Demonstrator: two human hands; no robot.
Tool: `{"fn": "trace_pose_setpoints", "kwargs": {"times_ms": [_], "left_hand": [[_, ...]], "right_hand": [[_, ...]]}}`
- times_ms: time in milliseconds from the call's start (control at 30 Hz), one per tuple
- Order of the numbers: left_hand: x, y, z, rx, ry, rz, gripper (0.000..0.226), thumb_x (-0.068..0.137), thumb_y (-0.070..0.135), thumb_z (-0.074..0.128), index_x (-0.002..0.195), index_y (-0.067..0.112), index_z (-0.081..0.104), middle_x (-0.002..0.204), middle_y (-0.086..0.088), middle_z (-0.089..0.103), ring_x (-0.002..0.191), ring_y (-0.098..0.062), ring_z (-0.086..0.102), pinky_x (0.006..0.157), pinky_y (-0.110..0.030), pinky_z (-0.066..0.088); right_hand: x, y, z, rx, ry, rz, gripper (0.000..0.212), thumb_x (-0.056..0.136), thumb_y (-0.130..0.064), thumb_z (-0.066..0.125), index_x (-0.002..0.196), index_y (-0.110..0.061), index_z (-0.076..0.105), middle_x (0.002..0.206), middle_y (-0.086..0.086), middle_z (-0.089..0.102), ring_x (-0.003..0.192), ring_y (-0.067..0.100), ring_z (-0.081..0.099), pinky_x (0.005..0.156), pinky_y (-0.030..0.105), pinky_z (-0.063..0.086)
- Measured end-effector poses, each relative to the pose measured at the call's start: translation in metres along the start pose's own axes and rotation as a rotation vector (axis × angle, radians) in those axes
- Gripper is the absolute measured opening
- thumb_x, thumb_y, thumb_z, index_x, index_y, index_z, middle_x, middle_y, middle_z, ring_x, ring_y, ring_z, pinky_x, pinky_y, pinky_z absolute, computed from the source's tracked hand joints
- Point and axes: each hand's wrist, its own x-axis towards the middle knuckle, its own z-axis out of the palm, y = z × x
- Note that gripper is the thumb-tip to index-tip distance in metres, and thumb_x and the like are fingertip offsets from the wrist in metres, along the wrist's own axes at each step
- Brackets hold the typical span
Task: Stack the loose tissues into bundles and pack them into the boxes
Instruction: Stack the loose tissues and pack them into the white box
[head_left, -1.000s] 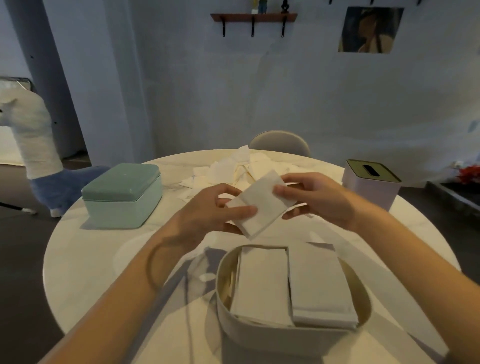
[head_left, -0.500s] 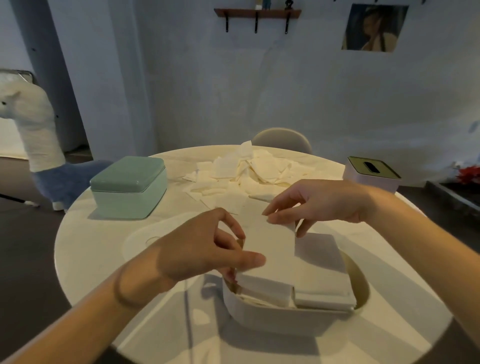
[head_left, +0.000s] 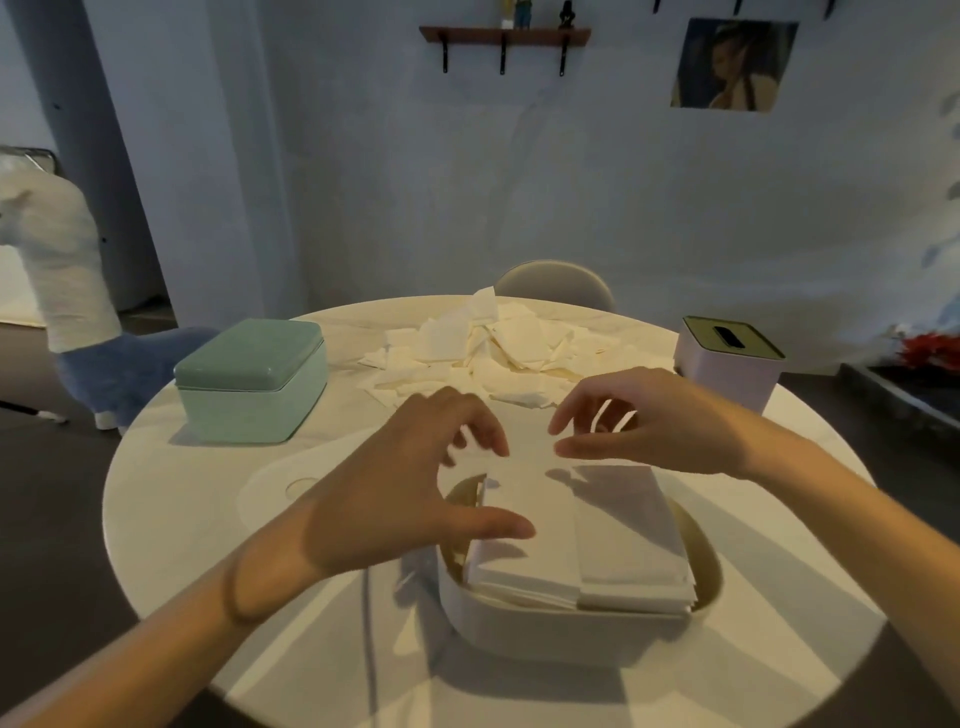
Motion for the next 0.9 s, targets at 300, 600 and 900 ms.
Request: {"fn": "trace_pose_setpoints", "kwargs": {"times_ms": [300,600,900], "left_hand": [[0.002,-0.014,0.019,0.105,-0.147,0.264,0.073,0.080,0.083,0.054,0.141,0.041,0.055,0.145,0.030,0.049,0.132,0.008,0.043,0.112,-0.021,0.041],[0.002,-0.016,0.026,0.214,-0.193,0.187,0.075,0.077,0.086,0.049,0.141,0.046,0.049,0.146,0.033,0.044,0.125,0.010,0.041,0.093,0.000,0.031],[0.018,-0.026,0.019,0.134,-0.212,0.198,0.084,0.067,0.095,0.052,0.135,0.047,0.054,0.141,0.033,0.050,0.124,0.009,0.048,0.108,-0.019,0.043]], "right_hand": [[-0.066,0.020,0.012,-0.006,-0.086,-0.096,0.069,0.065,-0.077,0.077,0.126,-0.052,0.058,0.130,-0.031,0.047,0.125,0.001,0.047,0.098,0.024,0.051],[-0.071,0.024,0.024,-0.062,0.011,-0.196,0.067,0.075,-0.071,0.076,0.133,-0.043,0.059,0.131,-0.029,0.051,0.127,0.006,0.050,0.101,0.024,0.048],[-0.066,0.039,0.014,-0.016,-0.102,-0.131,0.069,0.077,-0.065,0.076,0.140,-0.050,0.051,0.141,-0.033,0.047,0.136,0.000,0.043,0.112,0.028,0.043]]}}
